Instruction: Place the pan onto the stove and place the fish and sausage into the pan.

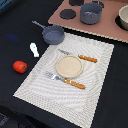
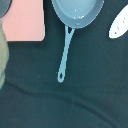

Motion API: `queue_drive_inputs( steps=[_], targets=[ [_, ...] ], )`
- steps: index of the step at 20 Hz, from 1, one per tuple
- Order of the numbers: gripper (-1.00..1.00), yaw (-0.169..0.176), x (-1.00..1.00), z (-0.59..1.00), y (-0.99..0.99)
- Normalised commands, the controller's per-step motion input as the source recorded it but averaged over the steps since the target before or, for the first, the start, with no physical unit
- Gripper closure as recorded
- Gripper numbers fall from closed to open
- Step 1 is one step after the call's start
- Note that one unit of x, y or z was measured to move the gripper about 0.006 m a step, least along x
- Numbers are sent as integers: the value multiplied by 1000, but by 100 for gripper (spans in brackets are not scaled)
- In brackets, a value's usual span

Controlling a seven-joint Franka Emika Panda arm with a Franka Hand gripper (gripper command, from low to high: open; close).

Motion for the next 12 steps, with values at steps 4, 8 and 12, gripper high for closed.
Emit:
queue_drive_inputs(
  steps=[4, 8, 12],
  targets=[
    [-100, 0, 15, -42, 0],
    [-100, 0, 102, -32, -60],
    [-100, -11, 30, -254, -531]
  ],
)
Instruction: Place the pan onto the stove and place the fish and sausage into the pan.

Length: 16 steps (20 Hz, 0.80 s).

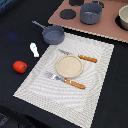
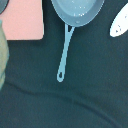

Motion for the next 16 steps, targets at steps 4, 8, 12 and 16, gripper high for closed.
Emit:
queue_drive_inputs(
  steps=[4, 8, 12, 16],
  targets=[
    [-100, -78, -59, -479, -599],
    [-100, -85, -5, -507, -356],
    [-100, -129, 10, -474, -72],
    [-100, -172, -43, -505, -1]
  ],
)
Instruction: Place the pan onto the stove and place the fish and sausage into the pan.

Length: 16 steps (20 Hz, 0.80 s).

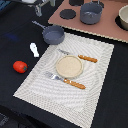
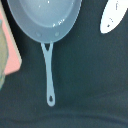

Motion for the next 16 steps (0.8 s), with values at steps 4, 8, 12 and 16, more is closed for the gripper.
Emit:
queue_drive_inputs(
  steps=[4, 8, 12, 16],
  targets=[
    [-100, -184, -179, -546, 11],
    [-100, -161, -299, -456, 69],
    [-100, -123, -331, -409, 143],
    [-100, -106, -446, -417, 146]
  ],
)
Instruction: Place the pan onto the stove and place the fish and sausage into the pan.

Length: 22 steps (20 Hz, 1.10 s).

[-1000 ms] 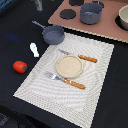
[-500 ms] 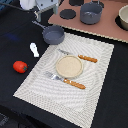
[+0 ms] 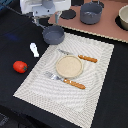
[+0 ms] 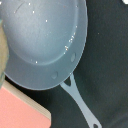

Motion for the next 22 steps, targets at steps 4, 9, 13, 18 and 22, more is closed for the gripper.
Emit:
queue_drive_inputs(
  steps=[4, 9, 13, 18, 22],
  targets=[
    [-100, -68, -425, -400, 41],
    [-100, -19, -269, -380, 65],
    [-100, -6, -216, -436, 67],
    [-100, -9, -220, -432, 69],
    [-100, -9, -244, -269, 8]
  ],
)
